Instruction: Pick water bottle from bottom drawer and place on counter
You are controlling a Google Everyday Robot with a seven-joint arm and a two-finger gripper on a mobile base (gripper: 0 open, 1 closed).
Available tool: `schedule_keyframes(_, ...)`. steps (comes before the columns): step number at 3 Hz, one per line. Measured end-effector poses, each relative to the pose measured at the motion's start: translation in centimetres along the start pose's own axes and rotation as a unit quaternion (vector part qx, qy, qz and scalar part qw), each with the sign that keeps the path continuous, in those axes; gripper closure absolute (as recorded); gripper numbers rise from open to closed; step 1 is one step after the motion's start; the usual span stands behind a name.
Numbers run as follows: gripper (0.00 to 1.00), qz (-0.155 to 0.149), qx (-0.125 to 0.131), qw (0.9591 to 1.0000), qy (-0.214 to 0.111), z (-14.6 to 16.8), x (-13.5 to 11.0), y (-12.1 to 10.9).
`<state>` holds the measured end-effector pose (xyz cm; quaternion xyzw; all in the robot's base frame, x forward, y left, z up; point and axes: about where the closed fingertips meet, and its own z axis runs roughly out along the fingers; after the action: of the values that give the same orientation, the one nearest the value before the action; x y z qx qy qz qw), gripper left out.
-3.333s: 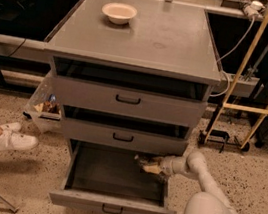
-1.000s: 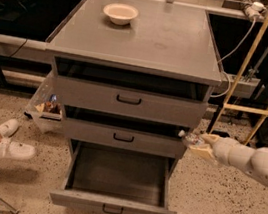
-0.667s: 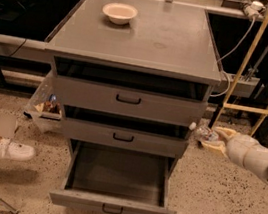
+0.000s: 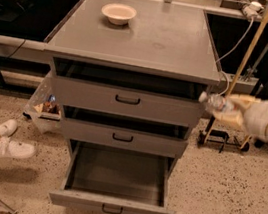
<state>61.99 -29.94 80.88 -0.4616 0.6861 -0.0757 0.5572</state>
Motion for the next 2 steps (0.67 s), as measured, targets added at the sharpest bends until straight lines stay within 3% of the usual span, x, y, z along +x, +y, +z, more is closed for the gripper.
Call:
schedule_keyframes(1, 1.00, -0.005, 0.021, 0.9996, -0.019, 0.93, -3.02, -3.67)
schedule_keyframes(2, 1.00, -0.005, 0.021, 0.9996, -0.019, 0.89, -2.98, -3.69)
